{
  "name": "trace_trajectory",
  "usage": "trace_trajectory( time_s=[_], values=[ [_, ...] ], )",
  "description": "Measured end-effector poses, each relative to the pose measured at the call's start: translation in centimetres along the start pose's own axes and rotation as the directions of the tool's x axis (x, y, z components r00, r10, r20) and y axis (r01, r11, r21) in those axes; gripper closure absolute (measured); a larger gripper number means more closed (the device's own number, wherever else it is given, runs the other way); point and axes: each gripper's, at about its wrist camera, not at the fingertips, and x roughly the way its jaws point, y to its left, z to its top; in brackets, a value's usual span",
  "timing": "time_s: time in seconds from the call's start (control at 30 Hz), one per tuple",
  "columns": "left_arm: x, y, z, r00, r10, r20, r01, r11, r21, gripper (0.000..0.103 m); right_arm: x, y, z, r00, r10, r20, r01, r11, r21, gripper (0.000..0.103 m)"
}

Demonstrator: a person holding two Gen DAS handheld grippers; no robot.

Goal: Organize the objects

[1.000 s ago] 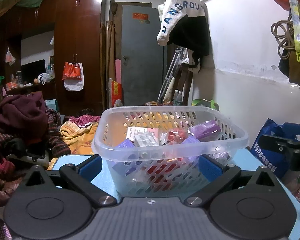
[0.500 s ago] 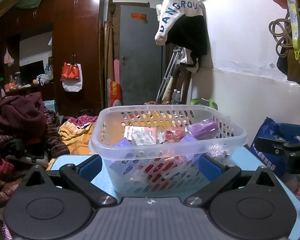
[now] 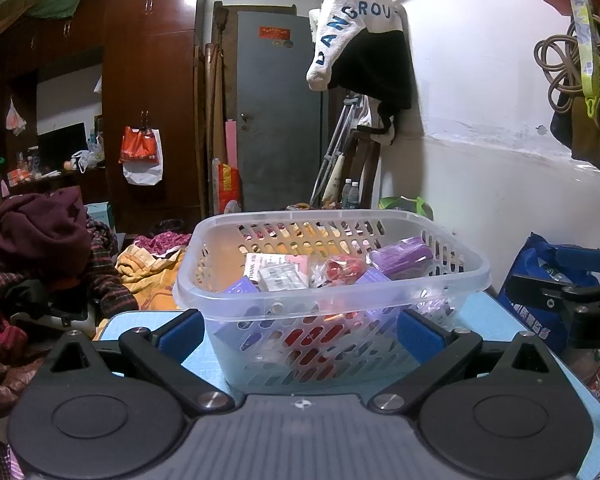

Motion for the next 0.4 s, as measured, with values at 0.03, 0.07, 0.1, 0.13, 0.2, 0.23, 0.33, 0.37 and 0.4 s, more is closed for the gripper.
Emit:
trace_trajectory(
  time_s=[0.03, 0.07, 0.1, 0.13, 0.2, 0.23, 0.33, 0.37, 0.4],
  values=[
    [-0.02, -0.01, 0.0, 1.0, 0.0, 0.0, 0.0, 1.0, -0.001, 0.0, -0.06, 0.02, -0.06, 1.0, -0.001, 0.0, 0.001, 1.0, 0.001, 0.0],
    [-0.01, -0.03, -0.02, 1.0, 0.0, 0.0, 0.0, 1.0, -0.002, 0.0, -0.08, 0.0, -0.08, 1.0, 0.0, 0.0, 0.0, 1.0, 0.002, 0.0],
    [-0.01, -0.05, 0.0, 1.0, 0.0, -0.001, 0.0, 1.0, -0.003, 0.0, -0.08, -0.12, -0.07, 1.0, 0.0, 0.0, 0.0, 1.0, 0.003, 0.0],
    [0.02, -0.07, -0.03, 1.0, -0.001, -0.001, 0.001, 1.0, -0.004, 0.0, -0.08, -0.12, -0.08, 1.0, 0.0, 0.0, 0.0, 1.0, 0.003, 0.0],
    [-0.03, -0.08, -0.04, 1.0, -0.001, -0.002, 0.001, 1.0, -0.003, 0.0, -0.09, -0.15, -0.1, 1.0, 0.0, 0.0, 0.0, 1.0, 0.004, 0.0],
    [-0.02, -0.1, -0.06, 1.0, 0.002, -0.001, -0.002, 1.0, -0.002, 0.0, -0.09, -0.16, -0.1, 1.0, 0.0, 0.0, 0.0, 1.0, 0.004, 0.0],
    [-0.11, -0.27, -0.22, 1.0, 0.025, 0.009, -0.025, 1.0, 0.005, 0.0, -0.09, -0.17, -0.1, 1.0, 0.001, 0.001, -0.001, 1.0, 0.005, 0.0],
    [-0.13, -0.34, -0.23, 0.999, 0.029, 0.013, -0.029, 1.0, 0.007, 0.0, -0.09, -0.13, -0.11, 1.0, 0.001, 0.0, -0.001, 1.0, 0.005, 0.0],
    [-0.16, -0.37, -0.24, 0.999, 0.03, 0.016, -0.03, 1.0, 0.007, 0.0, -0.14, -0.2, -0.14, 1.0, 0.002, 0.001, -0.002, 1.0, 0.005, 0.0]
  ],
)
